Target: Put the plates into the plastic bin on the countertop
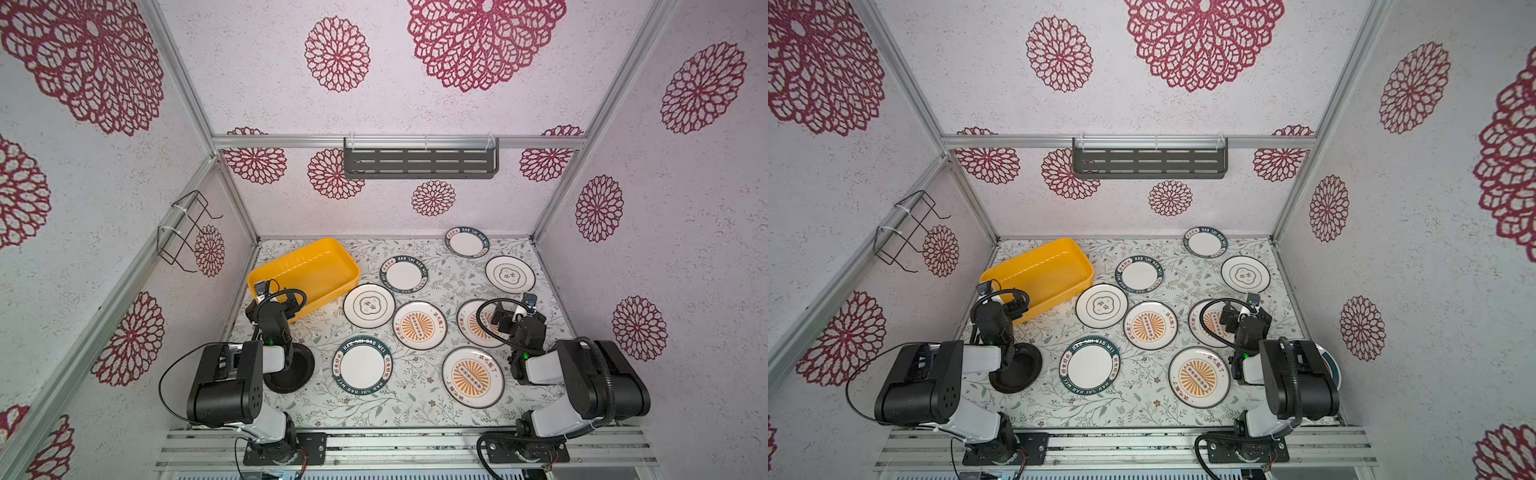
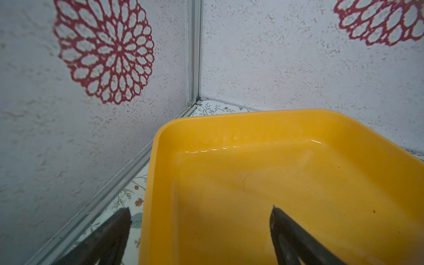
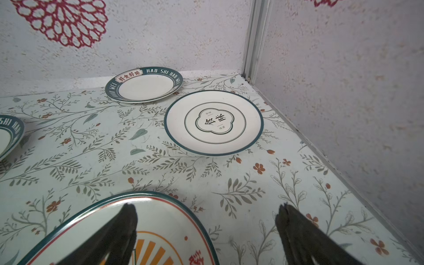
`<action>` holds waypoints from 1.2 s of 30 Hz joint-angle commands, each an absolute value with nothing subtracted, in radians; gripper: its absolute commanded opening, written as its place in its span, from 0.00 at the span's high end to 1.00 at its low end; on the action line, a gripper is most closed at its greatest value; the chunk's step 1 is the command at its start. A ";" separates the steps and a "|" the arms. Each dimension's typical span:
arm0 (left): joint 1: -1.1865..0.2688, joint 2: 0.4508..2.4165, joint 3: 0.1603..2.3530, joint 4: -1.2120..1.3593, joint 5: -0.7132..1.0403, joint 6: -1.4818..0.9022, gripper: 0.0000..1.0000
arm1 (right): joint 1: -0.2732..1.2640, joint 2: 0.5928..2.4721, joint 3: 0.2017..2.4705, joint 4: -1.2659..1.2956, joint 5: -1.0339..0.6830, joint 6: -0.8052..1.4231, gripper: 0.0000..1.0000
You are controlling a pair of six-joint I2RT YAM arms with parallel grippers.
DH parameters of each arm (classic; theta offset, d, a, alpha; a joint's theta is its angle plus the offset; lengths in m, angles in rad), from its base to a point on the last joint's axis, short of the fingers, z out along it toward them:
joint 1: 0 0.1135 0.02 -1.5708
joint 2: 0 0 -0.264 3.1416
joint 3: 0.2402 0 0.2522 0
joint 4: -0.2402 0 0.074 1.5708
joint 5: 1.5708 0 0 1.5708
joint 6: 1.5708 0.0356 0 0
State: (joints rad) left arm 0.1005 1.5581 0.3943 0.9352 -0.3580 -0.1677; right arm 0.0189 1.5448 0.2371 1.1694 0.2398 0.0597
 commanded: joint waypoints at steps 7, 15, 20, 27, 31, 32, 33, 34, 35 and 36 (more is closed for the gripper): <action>0.096 1.565 0.402 0.940 -0.368 -0.155 0.03 | 0.025 1.536 0.248 1.213 0.256 0.041 0.01; 0.096 1.565 0.402 0.940 -0.368 -0.155 0.03 | 0.024 1.536 0.248 1.213 0.257 0.041 0.01; 0.096 1.565 0.402 0.942 -0.368 -0.155 0.03 | 0.025 1.536 0.248 1.213 0.256 0.041 0.01; 0.097 1.565 0.402 0.941 -0.368 -0.156 0.03 | 0.024 1.536 0.248 1.213 0.257 0.041 0.01; 0.097 1.563 0.400 0.944 -0.368 -0.155 0.03 | 0.025 1.534 0.247 1.213 0.256 0.041 0.01; 0.096 1.563 0.399 0.949 -0.364 -0.153 0.03 | 0.025 1.534 0.246 1.220 0.258 0.041 0.01; 0.094 1.557 0.396 0.946 -0.354 -0.147 0.03 | 0.025 1.526 0.245 1.215 0.254 0.041 0.01; 0.088 1.534 0.394 0.936 -0.351 -0.139 0.03 | 0.026 1.501 0.251 1.180 0.250 0.038 0.01; 0.075 1.502 0.397 0.903 -0.360 -0.124 0.03 | 0.026 1.463 0.264 1.125 0.243 0.034 0.01; 0.064 1.466 0.405 0.864 -0.371 -0.114 0.03 | 0.026 1.424 0.279 1.063 0.234 0.031 0.01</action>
State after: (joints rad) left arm 0.0902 1.5375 0.3939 0.9100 -0.3584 -0.1539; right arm 0.0196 1.5093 0.2386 1.1252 0.2382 0.0574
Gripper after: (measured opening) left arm 0.972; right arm 0.989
